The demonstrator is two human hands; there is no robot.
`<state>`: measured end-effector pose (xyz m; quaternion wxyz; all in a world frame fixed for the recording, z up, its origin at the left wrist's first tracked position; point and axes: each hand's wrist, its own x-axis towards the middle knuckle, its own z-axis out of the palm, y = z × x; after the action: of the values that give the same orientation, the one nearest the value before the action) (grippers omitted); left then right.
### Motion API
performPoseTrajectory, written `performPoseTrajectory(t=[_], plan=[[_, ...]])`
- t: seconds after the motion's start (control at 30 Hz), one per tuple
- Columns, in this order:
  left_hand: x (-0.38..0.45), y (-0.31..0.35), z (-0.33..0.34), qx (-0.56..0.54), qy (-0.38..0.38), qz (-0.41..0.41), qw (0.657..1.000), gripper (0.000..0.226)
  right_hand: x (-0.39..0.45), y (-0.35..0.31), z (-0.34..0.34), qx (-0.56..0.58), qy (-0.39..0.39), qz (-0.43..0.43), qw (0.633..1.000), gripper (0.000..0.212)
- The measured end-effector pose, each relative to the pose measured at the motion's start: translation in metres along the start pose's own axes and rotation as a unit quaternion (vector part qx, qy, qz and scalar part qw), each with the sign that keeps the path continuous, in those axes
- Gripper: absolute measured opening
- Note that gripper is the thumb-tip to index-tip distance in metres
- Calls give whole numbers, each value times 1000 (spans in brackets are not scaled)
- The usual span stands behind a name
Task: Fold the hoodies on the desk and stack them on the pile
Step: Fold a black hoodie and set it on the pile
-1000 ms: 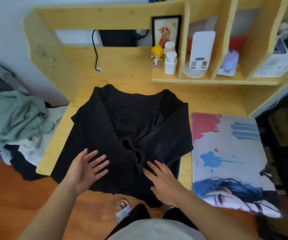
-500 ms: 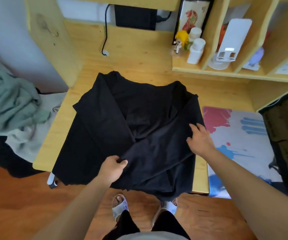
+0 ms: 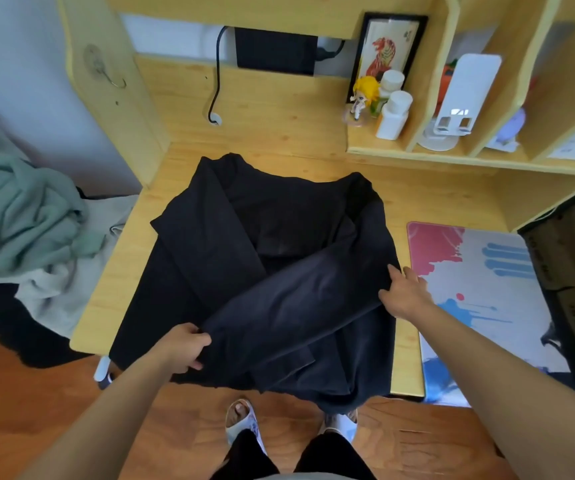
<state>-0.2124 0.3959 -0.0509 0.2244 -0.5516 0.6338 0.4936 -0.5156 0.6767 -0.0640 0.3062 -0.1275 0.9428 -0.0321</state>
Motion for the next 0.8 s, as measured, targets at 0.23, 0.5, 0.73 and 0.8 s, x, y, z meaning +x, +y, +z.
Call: performPoseTrajectory(t=[0.23, 0.5, 0.73, 0.8], plan=[[19, 16, 20, 140, 119, 159, 970, 24, 43, -24, -37, -36, 139, -160, 977, 71], [-16, 6, 43, 166, 143, 362, 906, 33, 117, -63, -74, -298, 125, -197, 926, 51], [-15, 1, 27, 49, 188, 293, 936, 24, 123, -52, -71, -109, 273, -146, 945, 40], [0, 0, 26, 121, 210, 193, 951, 22, 115, -63, -59, -23, 270, -133, 953, 50]])
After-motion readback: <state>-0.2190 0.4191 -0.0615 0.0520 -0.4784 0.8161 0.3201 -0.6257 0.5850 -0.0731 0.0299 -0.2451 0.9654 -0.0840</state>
